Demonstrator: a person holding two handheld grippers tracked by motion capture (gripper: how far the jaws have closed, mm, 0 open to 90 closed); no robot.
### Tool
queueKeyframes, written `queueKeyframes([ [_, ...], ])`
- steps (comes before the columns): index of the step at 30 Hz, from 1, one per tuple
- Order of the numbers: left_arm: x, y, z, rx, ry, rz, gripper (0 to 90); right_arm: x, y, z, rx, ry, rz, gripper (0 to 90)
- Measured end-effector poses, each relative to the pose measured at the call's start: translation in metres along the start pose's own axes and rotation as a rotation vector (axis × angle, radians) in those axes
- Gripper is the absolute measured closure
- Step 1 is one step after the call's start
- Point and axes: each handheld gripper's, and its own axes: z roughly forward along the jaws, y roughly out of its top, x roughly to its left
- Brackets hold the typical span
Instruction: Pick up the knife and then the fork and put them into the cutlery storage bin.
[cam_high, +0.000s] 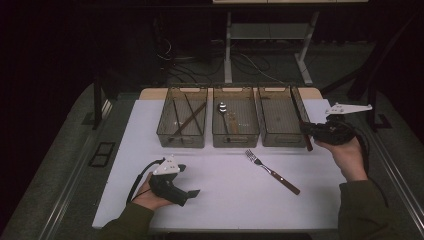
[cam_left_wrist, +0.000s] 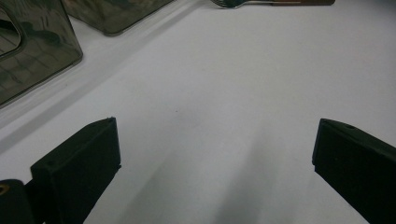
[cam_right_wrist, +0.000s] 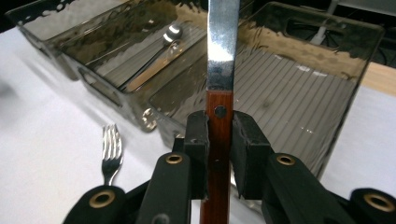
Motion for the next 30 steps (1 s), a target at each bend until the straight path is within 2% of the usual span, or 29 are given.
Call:
queueKeyframes([
  [12, 0.0, 0.0, 0.0, -0.003, -0.002, -0.001, 0.6, -0.016, 0.019, 0.005, 0.0, -0.03, 0.015, 77.5],
  [16, 0.0, 0.0, 0.0, -0.004, -0.001, -0.004, 0.6, -0.02, 0.027, 0.012, 0.015, -0.039, 0.011, 77.5],
  [22, 0.0, 0.0, 0.0, 0.001, -0.003, -0.001, 0.6, -0.029, 0.039, 0.024, 0.045, -0.08, -0.008, 77.5],
  [27, 0.0, 0.0, 0.0, 0.001, -0.005, -0.001, 0.6, -0.036, 0.044, 0.037, 0.059, -0.082, -0.016, 77.5],
  [30, 0.0, 0.0, 0.0, 0.001, -0.006, -0.001, 0.6, -0.04, 0.043, 0.048, 0.081, -0.088, -0.005, 77.5],
])
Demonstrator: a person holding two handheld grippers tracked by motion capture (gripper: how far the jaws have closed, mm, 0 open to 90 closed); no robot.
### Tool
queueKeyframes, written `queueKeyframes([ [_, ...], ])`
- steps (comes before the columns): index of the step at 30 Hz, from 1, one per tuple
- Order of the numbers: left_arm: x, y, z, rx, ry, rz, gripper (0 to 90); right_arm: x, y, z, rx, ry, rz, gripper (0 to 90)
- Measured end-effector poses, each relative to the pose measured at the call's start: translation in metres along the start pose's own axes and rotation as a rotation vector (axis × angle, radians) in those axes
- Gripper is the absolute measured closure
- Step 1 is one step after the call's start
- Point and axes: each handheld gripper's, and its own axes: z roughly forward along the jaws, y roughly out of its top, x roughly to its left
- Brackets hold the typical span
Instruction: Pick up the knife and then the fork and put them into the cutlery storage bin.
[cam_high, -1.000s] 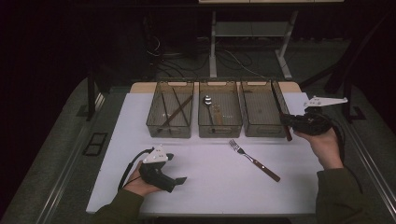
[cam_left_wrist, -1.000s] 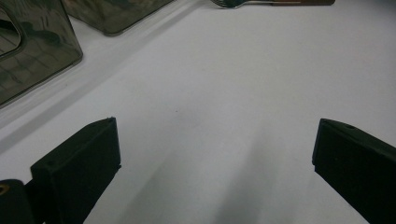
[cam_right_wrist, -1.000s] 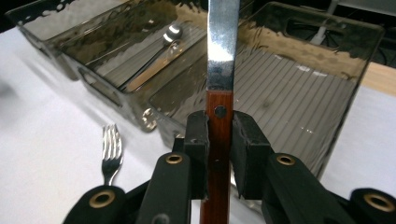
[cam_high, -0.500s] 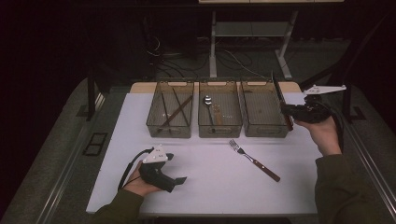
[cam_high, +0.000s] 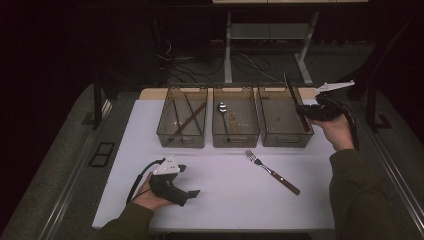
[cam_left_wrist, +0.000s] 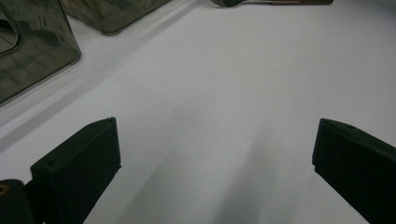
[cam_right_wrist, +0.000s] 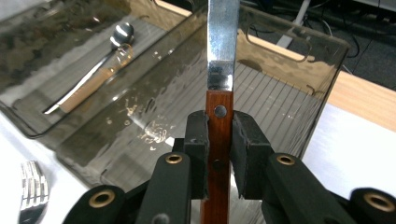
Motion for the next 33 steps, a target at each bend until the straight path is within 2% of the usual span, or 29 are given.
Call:
queueKeyframes([
  [9, 0.0, 0.0, -0.001, -0.005, -0.003, -0.001, 0.6, -0.002, -0.008, 0.03, 0.095, -0.021, -0.02, 77.4],
  [14, 0.0, 0.0, -0.001, -0.006, -0.003, -0.001, 0.6, 0.0, -0.012, 0.04, 0.145, -0.016, -0.027, 77.4],
  [22, -0.001, 0.0, 0.0, -0.005, -0.003, -0.001, 0.6, 0.006, -0.014, 0.053, 0.245, -0.019, -0.08, 77.0],
  [24, -0.001, 0.0, 0.0, -0.006, -0.003, 0.001, 0.6, 0.008, -0.013, 0.055, 0.261, -0.019, -0.084, 74.7],
  [26, -0.001, 0.0, -0.001, -0.006, -0.003, 0.001, 0.6, 0.008, -0.013, 0.055, 0.254, -0.023, -0.083, 65.9],
  [33, -0.001, 0.0, -0.001, -0.007, -0.002, 0.0, 0.6, 0.008, -0.011, 0.048, 0.215, -0.027, -0.069, 57.4],
])
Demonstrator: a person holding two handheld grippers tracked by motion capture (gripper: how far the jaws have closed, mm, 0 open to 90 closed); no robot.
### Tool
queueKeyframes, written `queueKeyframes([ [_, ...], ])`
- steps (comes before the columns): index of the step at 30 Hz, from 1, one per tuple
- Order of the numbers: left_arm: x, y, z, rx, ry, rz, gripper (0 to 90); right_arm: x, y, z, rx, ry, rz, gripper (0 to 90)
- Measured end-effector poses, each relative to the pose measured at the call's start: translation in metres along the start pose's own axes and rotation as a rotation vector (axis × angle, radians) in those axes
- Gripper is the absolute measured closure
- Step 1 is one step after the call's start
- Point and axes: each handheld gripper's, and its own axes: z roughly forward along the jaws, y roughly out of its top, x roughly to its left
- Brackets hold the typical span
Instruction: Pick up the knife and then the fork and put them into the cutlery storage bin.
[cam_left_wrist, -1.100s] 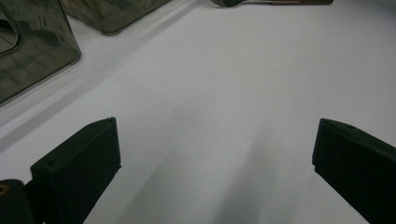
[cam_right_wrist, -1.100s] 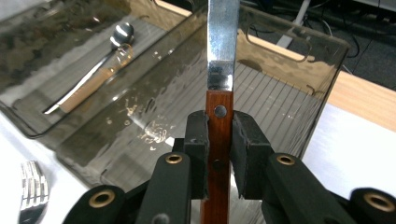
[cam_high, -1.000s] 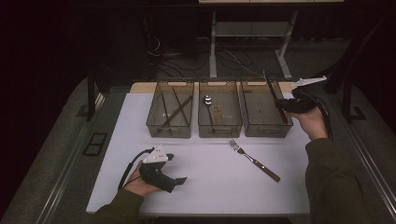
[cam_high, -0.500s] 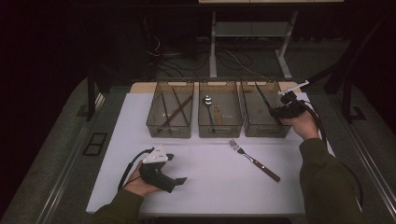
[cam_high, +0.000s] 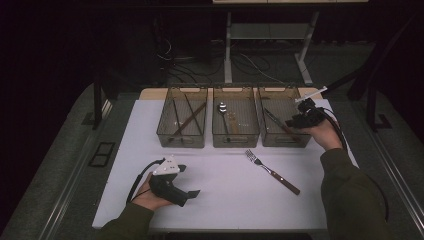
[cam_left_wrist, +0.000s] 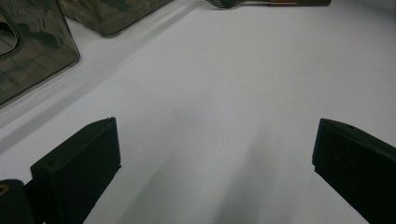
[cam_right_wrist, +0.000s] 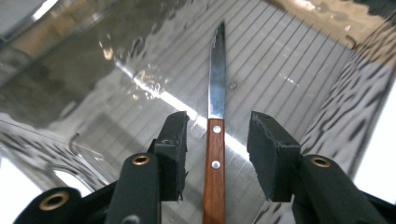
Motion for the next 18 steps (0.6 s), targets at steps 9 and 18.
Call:
queueKeyframes([
  [9, 0.0, 0.0, 0.0, 0.001, 0.001, 0.003, 0.6, 0.007, -0.002, -0.033, -0.099, 0.041, 0.06, 50.4],
  [18, 0.0, 0.0, 0.0, 0.0, 0.005, 0.001, 0.6, 0.025, -0.015, -0.061, -0.169, 0.083, 0.067, 43.1],
])
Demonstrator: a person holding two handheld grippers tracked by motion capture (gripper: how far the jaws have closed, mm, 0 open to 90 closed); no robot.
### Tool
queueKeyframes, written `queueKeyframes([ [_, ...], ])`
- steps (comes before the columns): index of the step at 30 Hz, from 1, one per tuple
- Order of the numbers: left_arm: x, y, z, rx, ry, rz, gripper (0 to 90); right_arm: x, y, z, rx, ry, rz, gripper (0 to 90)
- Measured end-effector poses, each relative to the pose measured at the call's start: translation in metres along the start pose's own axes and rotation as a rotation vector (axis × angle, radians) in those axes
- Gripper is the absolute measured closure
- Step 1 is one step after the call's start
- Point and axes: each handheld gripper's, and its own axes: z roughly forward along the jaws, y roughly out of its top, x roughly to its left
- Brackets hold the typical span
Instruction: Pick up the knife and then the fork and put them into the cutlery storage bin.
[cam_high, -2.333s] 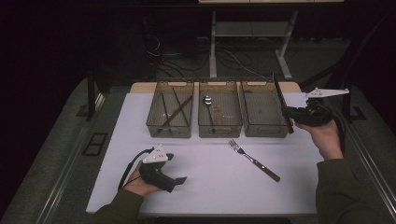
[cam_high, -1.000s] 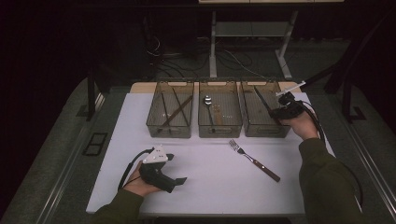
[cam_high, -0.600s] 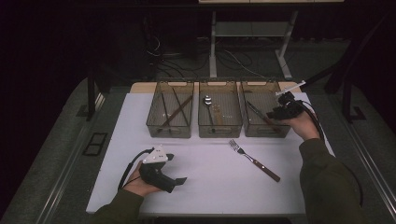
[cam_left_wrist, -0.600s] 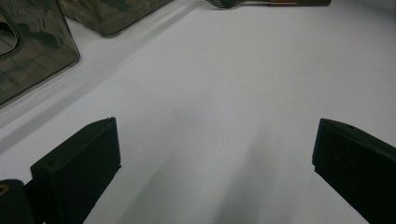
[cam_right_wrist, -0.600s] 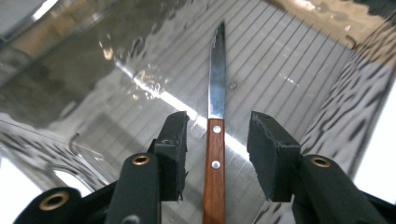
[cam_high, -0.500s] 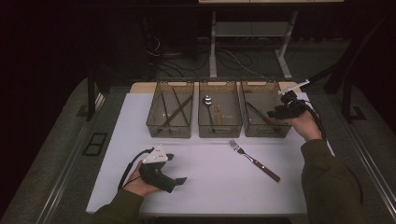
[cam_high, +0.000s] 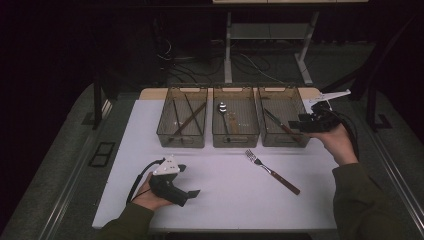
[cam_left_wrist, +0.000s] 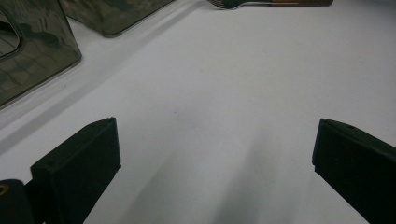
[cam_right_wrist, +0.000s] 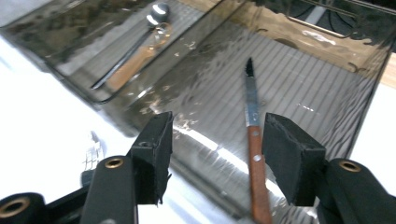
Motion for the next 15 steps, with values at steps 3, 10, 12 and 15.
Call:
queueKeyframes([
  [3, 0.0, 0.0, 0.0, 0.001, 0.001, 0.0, 0.6, 0.008, -0.005, -0.007, 0.003, 0.011, -0.019, 41.9],
  [10, 0.0, 0.0, 0.0, -0.001, 0.003, 0.0, 0.6, 0.025, -0.018, -0.018, -0.003, 0.046, -0.033, 39.3],
  [12, 0.0, 0.0, 0.0, 0.0, 0.003, 0.001, 0.6, 0.03, -0.022, -0.019, -0.002, 0.05, -0.038, 38.6],
  [15, 0.0, 0.0, 0.0, 0.0, 0.003, 0.0, 0.6, 0.036, -0.029, -0.021, -0.001, 0.064, -0.038, 38.0],
])
